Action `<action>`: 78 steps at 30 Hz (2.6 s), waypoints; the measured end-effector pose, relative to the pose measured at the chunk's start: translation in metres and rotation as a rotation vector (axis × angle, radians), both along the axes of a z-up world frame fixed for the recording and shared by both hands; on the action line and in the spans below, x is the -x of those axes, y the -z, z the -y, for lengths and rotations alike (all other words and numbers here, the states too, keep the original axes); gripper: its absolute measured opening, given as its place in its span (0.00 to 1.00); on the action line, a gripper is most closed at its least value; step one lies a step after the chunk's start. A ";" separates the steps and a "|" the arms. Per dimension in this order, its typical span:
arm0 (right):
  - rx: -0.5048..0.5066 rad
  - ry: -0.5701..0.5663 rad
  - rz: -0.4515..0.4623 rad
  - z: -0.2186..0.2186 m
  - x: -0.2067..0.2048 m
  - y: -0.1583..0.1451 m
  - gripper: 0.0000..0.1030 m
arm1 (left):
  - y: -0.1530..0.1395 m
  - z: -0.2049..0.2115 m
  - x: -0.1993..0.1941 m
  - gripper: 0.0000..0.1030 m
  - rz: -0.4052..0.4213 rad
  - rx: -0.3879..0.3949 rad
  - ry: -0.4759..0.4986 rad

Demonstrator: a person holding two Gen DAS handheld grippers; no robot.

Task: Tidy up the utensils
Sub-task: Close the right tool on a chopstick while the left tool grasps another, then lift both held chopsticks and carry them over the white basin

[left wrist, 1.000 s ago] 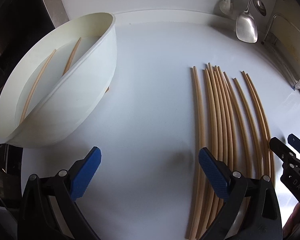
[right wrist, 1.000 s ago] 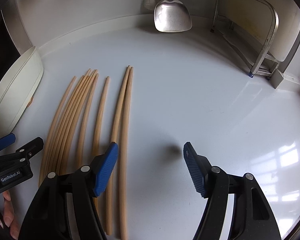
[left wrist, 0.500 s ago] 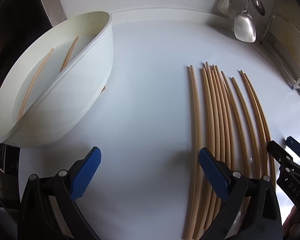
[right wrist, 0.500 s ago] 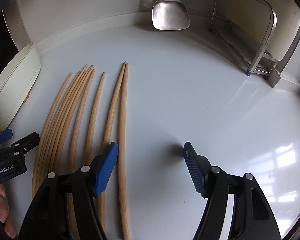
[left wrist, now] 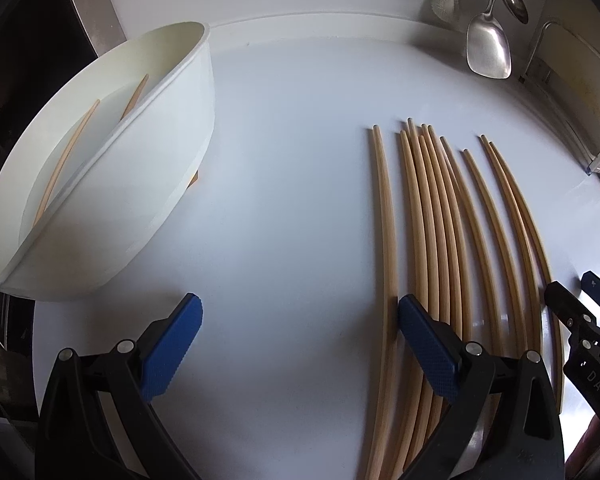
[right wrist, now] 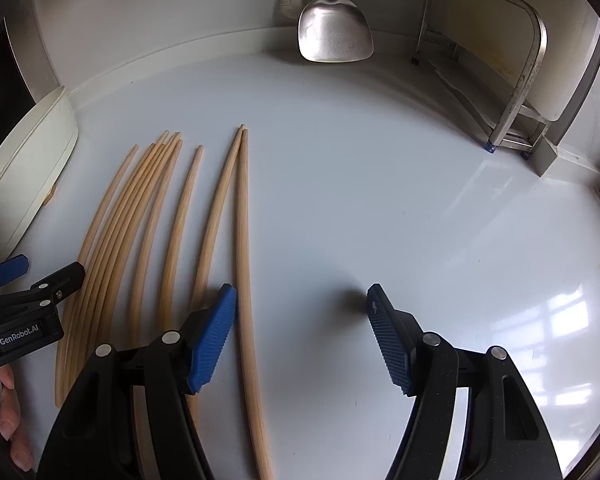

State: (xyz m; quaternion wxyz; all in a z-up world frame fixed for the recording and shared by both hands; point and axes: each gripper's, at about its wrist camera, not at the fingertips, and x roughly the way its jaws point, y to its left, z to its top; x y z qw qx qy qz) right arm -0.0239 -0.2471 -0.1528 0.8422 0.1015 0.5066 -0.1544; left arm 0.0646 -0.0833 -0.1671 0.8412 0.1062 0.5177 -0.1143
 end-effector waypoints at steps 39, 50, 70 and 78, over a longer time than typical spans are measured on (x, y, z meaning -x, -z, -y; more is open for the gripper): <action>0.009 -0.121 0.031 -0.021 -0.004 -0.005 0.06 | -0.011 0.009 0.008 0.07 -0.006 0.076 0.054; -0.067 -0.115 0.052 -0.010 0.006 -0.027 0.06 | -0.037 0.006 0.014 0.07 -0.046 0.146 0.050; -0.093 -0.356 0.235 -0.110 -0.075 -0.157 0.06 | -0.166 -0.129 -0.029 0.07 0.096 0.208 -0.136; -0.169 -0.394 0.212 -0.203 -0.165 -0.146 0.06 | -0.149 -0.203 -0.102 0.07 0.059 0.203 -0.153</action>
